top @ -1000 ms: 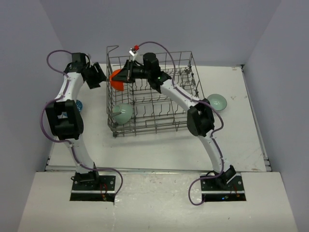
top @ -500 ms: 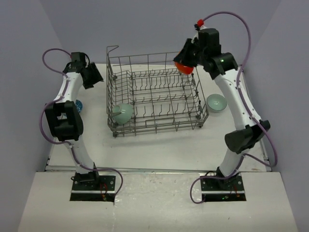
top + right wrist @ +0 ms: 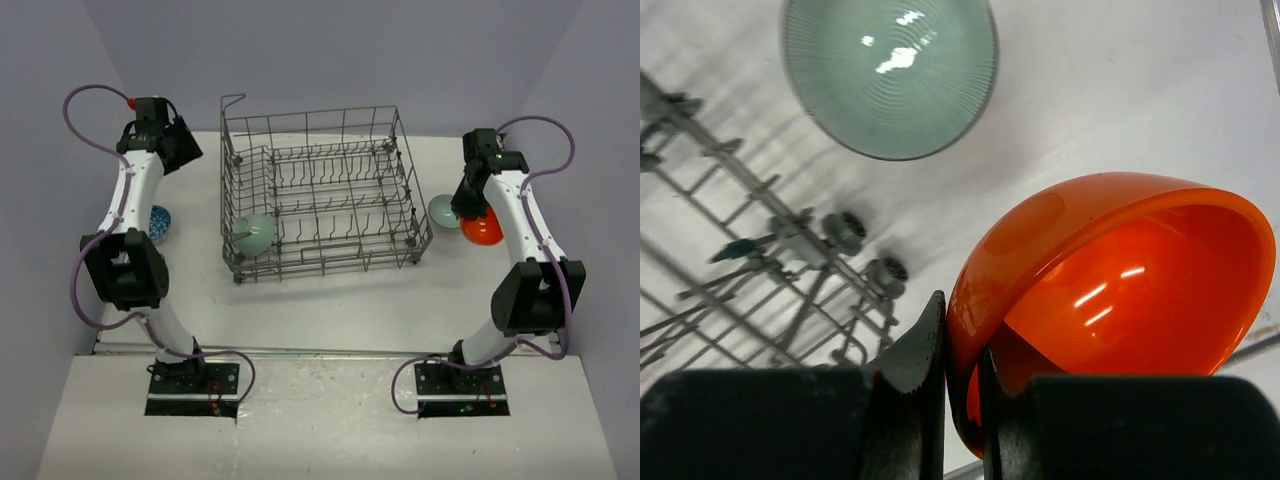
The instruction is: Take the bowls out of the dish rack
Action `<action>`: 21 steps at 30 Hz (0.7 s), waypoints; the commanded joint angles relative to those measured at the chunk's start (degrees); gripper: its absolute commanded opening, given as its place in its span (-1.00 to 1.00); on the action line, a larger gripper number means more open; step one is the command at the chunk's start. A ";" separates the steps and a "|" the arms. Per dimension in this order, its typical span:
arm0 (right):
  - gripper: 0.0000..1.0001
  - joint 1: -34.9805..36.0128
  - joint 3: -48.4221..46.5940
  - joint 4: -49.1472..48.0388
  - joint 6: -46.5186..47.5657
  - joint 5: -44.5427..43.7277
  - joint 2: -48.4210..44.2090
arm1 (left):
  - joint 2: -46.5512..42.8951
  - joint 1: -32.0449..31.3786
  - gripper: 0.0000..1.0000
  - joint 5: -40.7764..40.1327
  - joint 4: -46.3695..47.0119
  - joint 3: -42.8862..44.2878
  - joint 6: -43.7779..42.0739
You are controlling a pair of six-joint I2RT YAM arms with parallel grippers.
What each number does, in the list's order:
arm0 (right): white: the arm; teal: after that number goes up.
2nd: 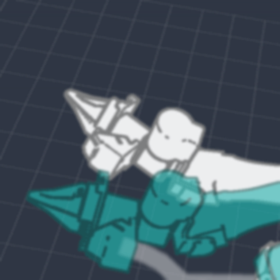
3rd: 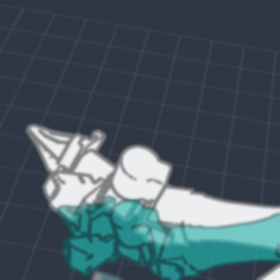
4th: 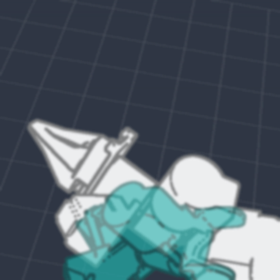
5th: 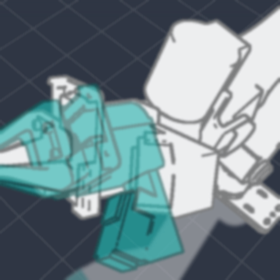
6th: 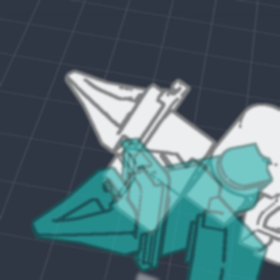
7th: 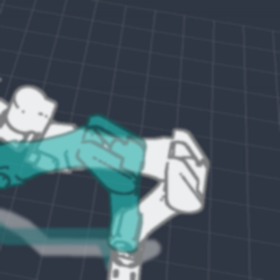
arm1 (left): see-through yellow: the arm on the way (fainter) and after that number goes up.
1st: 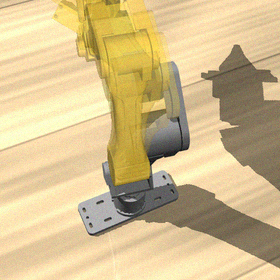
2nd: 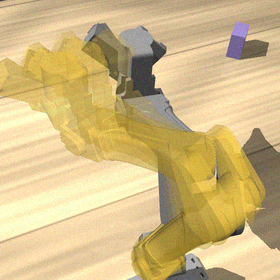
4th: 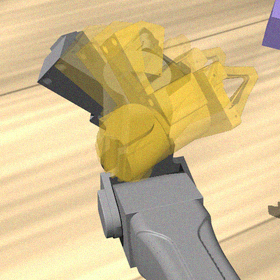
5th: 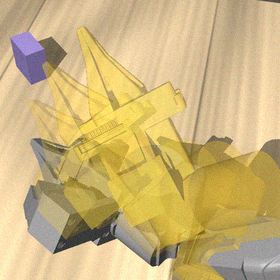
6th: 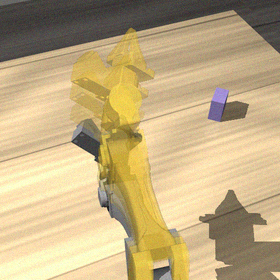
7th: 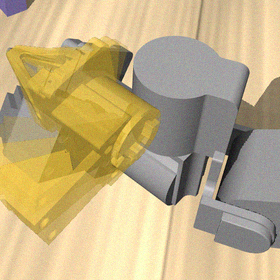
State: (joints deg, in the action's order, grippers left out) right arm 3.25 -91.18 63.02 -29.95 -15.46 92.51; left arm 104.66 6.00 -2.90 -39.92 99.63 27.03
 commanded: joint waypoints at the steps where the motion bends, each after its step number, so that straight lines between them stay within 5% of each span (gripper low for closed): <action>1: -1.00 -2.89 3.63 -2.02 -1.25 0.87 -2.51 | -5.52 -0.55 0.24 -1.06 -0.16 2.06 -0.04; 8: -1.00 -5.71 11.02 -6.94 0.51 4.21 3.02 | -11.31 -0.64 0.24 1.66 2.39 -5.22 0.31; 21: -1.00 -5.71 6.63 -6.86 2.27 3.42 15.76 | -16.24 -0.64 0.25 2.28 1.87 -9.90 -0.57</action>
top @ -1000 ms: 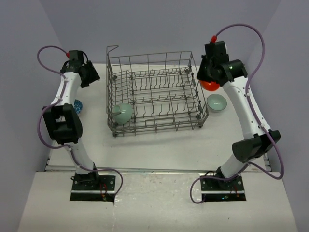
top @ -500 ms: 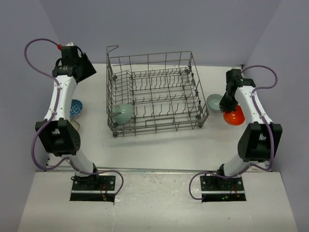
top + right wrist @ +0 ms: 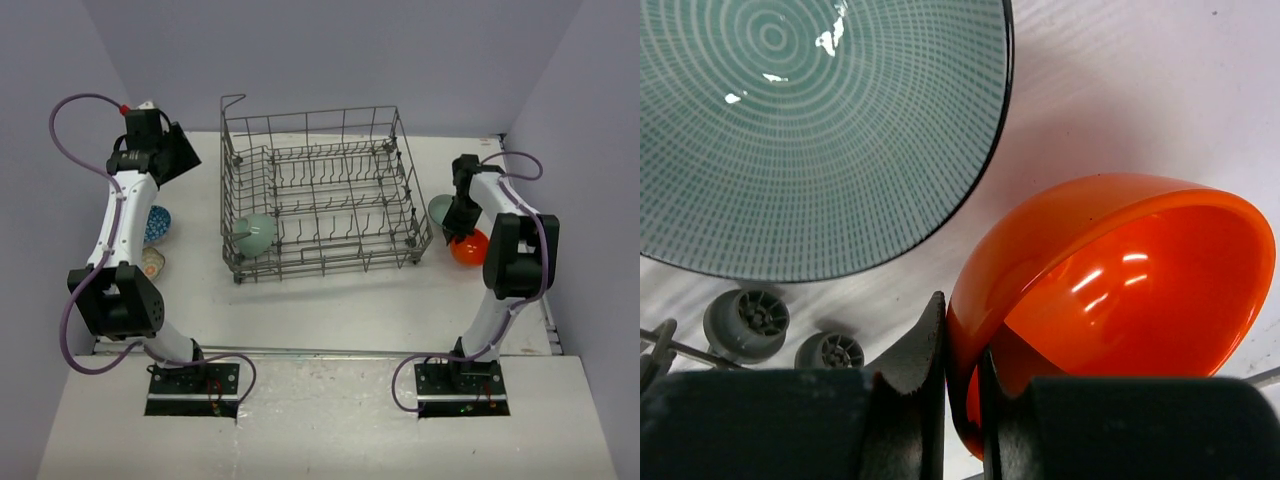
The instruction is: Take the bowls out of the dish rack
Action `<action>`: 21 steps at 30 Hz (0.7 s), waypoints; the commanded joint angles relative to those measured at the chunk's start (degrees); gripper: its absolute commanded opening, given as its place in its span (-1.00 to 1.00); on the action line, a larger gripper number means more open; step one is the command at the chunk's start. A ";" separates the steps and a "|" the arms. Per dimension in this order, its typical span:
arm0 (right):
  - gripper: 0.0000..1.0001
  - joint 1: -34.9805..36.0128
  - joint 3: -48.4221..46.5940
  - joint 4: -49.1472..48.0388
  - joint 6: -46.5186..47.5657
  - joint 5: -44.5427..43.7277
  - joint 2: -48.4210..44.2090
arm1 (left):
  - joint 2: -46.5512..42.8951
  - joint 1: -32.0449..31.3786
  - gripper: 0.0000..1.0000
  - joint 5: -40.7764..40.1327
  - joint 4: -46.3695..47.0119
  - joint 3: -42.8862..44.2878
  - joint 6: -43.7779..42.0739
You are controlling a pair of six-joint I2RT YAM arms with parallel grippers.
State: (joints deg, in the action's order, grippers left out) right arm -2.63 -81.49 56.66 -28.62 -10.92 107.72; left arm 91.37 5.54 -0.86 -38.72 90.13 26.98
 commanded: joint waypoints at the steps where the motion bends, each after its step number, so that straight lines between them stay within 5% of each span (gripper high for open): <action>1: -1.00 0.17 -3.14 -0.50 0.85 -1.65 0.91 | -3.30 -0.09 0.25 0.16 0.58 -0.83 -0.61; 6: -0.99 0.17 -1.04 -1.47 0.32 -1.92 1.18 | -4.45 -0.09 0.26 -0.37 0.14 -1.88 -1.49; 13: -0.39 0.09 3.01 -3.58 0.41 -1.56 -1.02 | -3.83 -0.09 0.27 -0.10 -0.57 -2.85 -1.23; 21: -0.05 0.26 4.32 -3.75 0.06 -1.13 -6.99 | -3.75 -0.09 0.27 0.25 0.05 -5.75 -0.79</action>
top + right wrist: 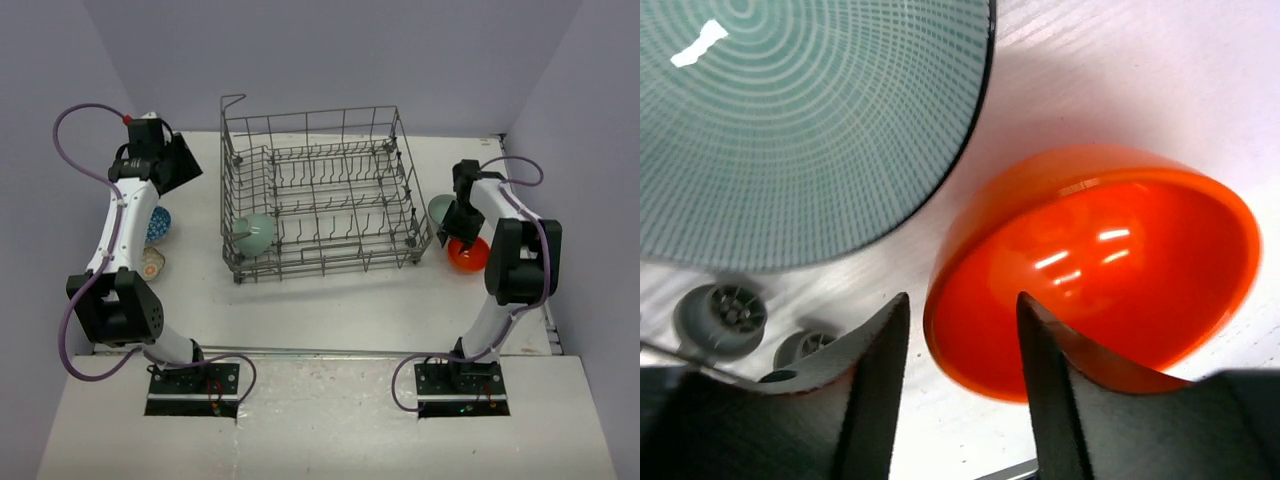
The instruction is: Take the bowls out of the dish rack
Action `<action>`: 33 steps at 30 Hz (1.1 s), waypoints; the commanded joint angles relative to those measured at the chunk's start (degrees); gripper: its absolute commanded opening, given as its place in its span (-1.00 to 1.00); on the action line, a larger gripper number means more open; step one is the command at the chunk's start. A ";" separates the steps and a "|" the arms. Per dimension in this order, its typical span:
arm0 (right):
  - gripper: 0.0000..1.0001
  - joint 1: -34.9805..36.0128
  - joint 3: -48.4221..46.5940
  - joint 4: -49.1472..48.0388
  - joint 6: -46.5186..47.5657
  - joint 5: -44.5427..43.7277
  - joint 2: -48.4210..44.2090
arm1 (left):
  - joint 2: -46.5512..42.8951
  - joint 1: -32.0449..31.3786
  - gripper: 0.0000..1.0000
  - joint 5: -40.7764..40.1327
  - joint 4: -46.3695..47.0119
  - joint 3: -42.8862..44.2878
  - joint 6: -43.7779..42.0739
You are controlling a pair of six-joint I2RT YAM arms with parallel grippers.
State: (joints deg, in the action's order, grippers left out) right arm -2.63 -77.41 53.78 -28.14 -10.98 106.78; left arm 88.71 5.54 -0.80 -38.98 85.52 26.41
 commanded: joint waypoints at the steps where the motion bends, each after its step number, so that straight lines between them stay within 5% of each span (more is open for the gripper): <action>1: -0.01 0.26 0.50 -0.96 -0.60 -0.97 -7.36 | -1.08 -0.18 0.27 0.27 0.48 -1.58 -0.31; 6: 0.10 0.35 -2.74 2.98 -0.25 -1.67 -18.17 | -0.12 -0.09 0.27 -0.17 1.01 -4.30 -1.19; 12: 0.15 5.52 -18.63 7.74 0.72 6.03 -23.73 | 1.20 -0.18 0.27 -0.70 1.01 -6.85 -1.37; 16: 0.12 14.74 -35.21 7.65 0.81 30.33 -15.75 | 1.56 -0.18 0.24 0.36 0.75 -8.43 -1.19; 21: 0.12 26.69 -51.86 9.07 -0.68 40.58 -0.63 | 1.03 -0.27 0.22 0.53 -0.30 -7.56 -1.63; 27: 0.12 29.96 -48.90 -4.70 -8.23 53.31 6.42 | 0.86 -0.18 0.23 7.02 -1.80 -5.71 -1.89; 33: 0.12 32.78 -52.58 -7.01 -8.16 61.33 15.90 | 0.15 -0.27 0.23 11.60 -1.71 -7.20 -1.10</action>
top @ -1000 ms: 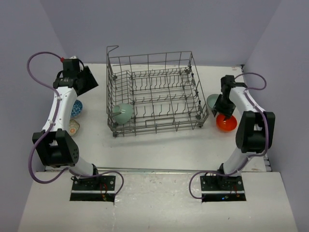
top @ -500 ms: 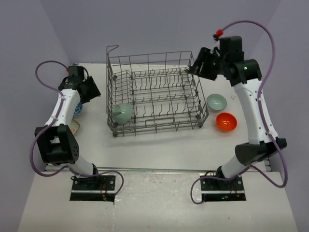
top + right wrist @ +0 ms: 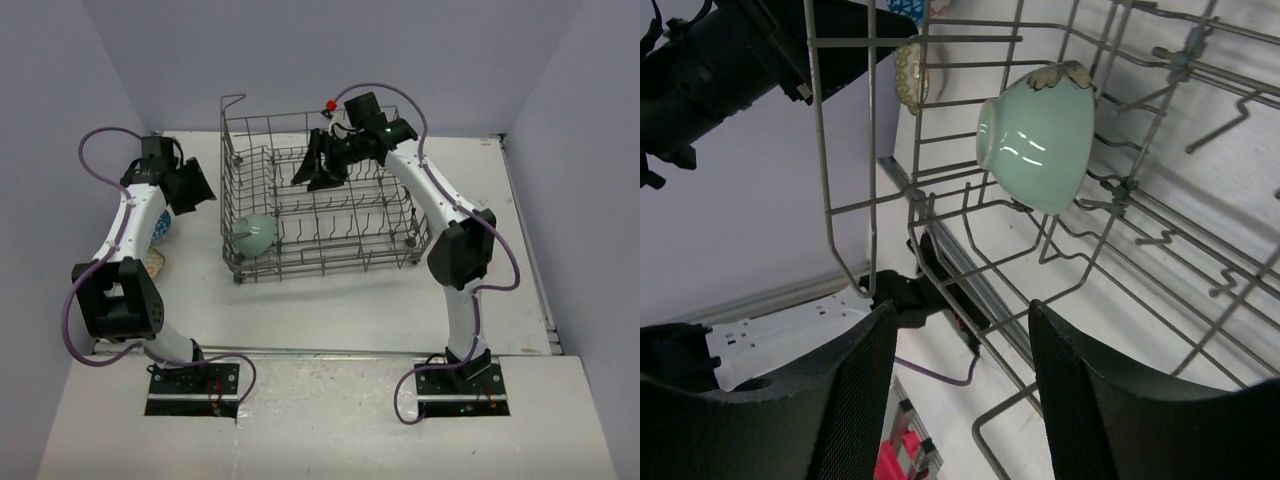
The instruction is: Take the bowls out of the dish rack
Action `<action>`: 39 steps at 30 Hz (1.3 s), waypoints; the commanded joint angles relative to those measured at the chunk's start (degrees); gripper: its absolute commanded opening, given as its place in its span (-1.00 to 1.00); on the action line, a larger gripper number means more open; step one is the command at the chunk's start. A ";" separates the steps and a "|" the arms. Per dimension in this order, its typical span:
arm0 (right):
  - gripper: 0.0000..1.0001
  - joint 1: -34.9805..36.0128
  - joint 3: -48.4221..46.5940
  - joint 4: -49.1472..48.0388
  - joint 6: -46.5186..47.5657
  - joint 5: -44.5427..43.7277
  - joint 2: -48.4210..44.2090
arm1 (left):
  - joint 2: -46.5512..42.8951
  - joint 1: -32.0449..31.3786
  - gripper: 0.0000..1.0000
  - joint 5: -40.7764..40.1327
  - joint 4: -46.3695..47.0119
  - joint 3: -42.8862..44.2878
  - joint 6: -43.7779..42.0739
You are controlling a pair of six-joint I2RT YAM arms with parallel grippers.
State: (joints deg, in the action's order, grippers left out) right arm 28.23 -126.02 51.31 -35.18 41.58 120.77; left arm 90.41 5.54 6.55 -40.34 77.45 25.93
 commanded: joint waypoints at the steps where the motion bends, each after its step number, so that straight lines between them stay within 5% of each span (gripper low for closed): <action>1: 0.12 2.27 -4.67 -4.73 -1.12 9.91 2.79 | -1.55 -0.18 0.23 4.79 -0.44 0.43 -0.53; 15: 0.12 6.93 -0.90 -12.02 -0.42 13.00 11.59 | -1.20 -0.27 0.23 6.20 -1.32 0.07 -0.44; 22: 0.12 9.39 10.95 -18.25 -1.73 4.49 6.25 | -1.64 -0.18 0.24 5.58 -1.67 -0.19 -0.71; 26: 0.17 10.88 21.14 -30.46 -6.47 -1.49 2.89 | -1.73 -0.09 0.24 7.77 -0.19 -1.42 0.60; 34: 0.15 13.52 26.34 -43.56 -14.12 -11.86 1.84 | -2.08 -0.09 0.25 10.68 3.16 -3.01 2.80; 39: 0.10 14.92 27.75 -42.70 -15.71 -18.54 0.96 | -1.38 -0.18 0.25 11.65 3.86 -2.92 3.16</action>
State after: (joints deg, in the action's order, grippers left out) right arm 41.80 -99.59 15.16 -49.21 32.80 124.29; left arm 90.41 5.89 13.52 -39.24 74.72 27.53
